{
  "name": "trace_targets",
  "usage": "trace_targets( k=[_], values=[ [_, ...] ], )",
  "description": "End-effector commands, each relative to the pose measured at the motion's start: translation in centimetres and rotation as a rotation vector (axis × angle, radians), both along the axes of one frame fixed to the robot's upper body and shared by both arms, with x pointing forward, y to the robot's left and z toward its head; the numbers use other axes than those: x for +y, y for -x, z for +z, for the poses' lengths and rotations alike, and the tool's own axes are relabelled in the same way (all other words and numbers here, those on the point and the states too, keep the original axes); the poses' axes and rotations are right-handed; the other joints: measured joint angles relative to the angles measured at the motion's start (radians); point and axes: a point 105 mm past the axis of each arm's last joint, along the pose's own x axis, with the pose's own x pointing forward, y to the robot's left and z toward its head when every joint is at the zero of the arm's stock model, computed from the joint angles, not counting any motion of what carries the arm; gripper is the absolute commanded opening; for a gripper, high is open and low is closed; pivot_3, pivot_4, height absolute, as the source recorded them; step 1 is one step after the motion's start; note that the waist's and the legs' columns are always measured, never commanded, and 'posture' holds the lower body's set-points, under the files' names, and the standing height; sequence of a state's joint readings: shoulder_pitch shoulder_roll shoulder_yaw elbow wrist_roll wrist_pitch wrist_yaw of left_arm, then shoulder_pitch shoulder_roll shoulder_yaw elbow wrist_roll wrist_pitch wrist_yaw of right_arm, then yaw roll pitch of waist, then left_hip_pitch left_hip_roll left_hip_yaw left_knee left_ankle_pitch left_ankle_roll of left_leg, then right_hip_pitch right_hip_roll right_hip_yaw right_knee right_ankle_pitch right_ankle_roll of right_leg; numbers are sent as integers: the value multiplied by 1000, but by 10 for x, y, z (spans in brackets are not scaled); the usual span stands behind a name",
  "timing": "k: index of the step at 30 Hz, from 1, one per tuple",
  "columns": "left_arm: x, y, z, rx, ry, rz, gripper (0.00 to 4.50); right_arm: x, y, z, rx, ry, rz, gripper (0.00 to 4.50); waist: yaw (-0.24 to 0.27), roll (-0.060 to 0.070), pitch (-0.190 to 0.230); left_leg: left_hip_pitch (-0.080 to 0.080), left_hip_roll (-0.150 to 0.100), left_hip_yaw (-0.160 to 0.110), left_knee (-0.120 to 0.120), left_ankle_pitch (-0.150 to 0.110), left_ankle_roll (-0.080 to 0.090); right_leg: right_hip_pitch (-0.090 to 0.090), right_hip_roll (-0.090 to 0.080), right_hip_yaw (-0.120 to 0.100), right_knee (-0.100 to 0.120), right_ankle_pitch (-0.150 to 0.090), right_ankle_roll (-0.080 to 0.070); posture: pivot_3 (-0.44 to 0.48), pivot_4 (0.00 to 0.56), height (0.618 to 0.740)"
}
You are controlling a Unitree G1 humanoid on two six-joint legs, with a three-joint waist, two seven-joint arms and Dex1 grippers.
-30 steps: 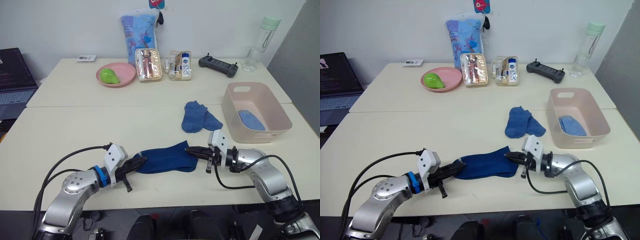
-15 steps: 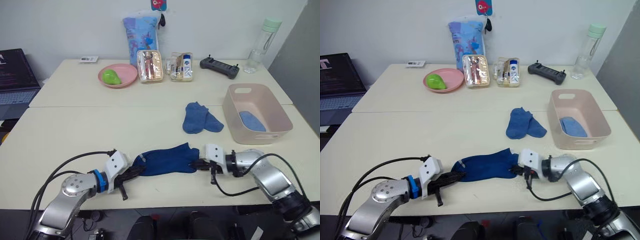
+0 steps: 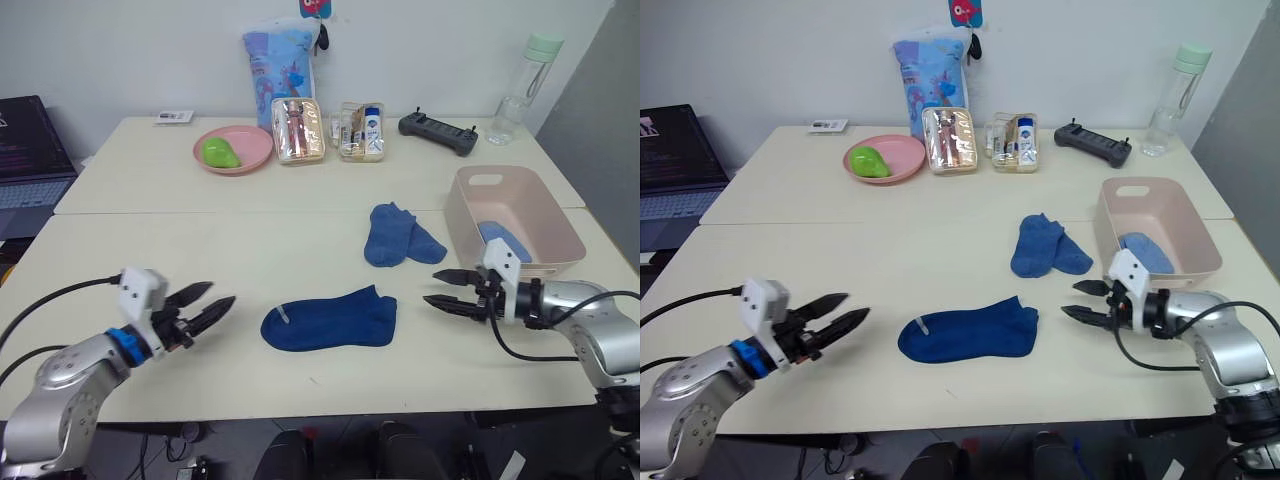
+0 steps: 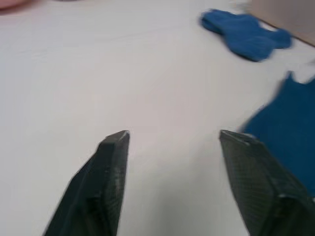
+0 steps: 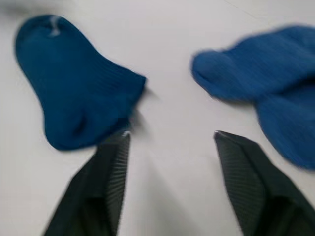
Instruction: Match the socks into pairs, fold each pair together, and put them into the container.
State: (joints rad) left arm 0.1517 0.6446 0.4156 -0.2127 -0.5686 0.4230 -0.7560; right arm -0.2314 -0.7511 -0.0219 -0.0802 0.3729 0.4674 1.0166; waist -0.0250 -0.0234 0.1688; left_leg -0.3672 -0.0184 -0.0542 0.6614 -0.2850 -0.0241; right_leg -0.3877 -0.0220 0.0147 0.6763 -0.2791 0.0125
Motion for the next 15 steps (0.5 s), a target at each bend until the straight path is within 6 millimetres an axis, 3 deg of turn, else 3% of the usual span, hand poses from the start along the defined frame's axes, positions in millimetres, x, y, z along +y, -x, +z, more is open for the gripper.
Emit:
trace_targets(
  k=[1,2,4,7,11,15],
  values=[
    [8,3,3,-42,-22,48,4298,-3,-1,3,-20,-14,-23,4189,0,0,0,0,0,0,0,0,0,0,0,0,0,0,0,0,150,740],
    [6,4,1,-42,-23,43,4500,2,0,1,-7,-27,-22,4486,0,0,0,0,0,0,0,0,0,0,0,0,0,0,0,0,150,740],
    [2,6,0,-45,-32,34,4500,11,2,-2,23,-49,-5,4486,0,0,0,0,0,0,0,0,0,0,0,0,0,0,0,0,150,740],
    [-4,3,2,-66,-58,24,4500,41,3,-8,69,-96,28,4486,-1,0,0,0,0,0,0,0,0,0,0,0,0,0,0,0,150,740],
    [-15,3,2,-68,-73,-27,4500,67,1,-27,155,-76,4,4486,-1,0,0,0,0,0,0,0,0,0,0,0,0,0,0,0,150,740],
    [-21,4,1,-66,-77,-44,4500,91,18,-34,229,-88,86,4486,-1,0,0,0,0,0,0,0,0,0,0,0,-1,0,0,0,150,740]
  ],
)
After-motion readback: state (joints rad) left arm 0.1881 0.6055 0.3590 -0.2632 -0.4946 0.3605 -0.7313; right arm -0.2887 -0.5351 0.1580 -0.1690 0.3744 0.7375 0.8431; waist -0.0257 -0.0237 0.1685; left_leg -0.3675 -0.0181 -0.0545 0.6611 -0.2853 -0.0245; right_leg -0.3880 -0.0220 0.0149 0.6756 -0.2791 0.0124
